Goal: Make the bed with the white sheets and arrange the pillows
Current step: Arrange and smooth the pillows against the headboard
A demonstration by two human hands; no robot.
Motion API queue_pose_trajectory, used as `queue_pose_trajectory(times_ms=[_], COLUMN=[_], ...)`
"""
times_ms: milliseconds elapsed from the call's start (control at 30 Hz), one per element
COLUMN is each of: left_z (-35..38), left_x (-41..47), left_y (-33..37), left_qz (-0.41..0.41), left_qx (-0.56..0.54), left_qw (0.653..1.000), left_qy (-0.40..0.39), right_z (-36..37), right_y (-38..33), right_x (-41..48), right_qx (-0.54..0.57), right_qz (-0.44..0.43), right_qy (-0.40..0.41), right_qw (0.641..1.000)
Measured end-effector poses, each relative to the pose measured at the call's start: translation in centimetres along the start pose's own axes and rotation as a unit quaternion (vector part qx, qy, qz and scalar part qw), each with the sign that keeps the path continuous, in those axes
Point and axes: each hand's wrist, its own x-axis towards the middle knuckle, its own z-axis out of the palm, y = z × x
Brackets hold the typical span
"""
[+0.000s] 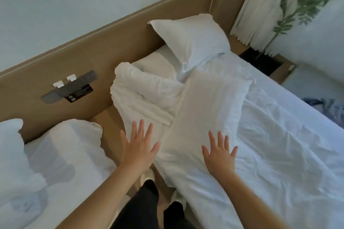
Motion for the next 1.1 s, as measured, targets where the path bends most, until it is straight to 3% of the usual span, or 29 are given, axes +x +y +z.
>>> queue_pose_trajectory(times_ms=[300,400,533,667,767,933,1100], left_z=[10.9,15.5,20.2,22.3,23.3,25.1,28.1], left_x=[13.2,19.3,28.1,35.5,39.3,43.5,44.4], left_y=[6.1,8.4,12.0,15.0,17.0,19.9,21.5], left_qz=[0.108,0.147,0.219,0.282,0.318,0.322,0.225], left_qx=[0.065,0.072,0.094,0.123,0.128,0.095,0.03], left_qw=[0.982,0.975,0.965,0.949,0.936,0.938,0.973], left_qy=[-0.137,-0.149,-0.108,-0.064,-0.082,-0.08,-0.038], right_z=[10.5,13.8,16.6,17.5,18.3,18.3,19.3], right_y=[5.1,6.4,7.6,8.7,9.8,11.7,11.9], right_x=[10.3,15.9,24.2,31.1,34.2,38.6,41.1], right_qx=[0.041,0.032,0.01,0.002,-0.008,0.04,0.128], right_qz=[0.085,0.086,0.064,0.038,0.036,0.079,0.174], right_qy=[-0.1,-0.076,-0.01,0.037,0.048,0.05,0.075], right_qw=[0.99,0.993,0.998,0.999,0.998,0.995,0.973])
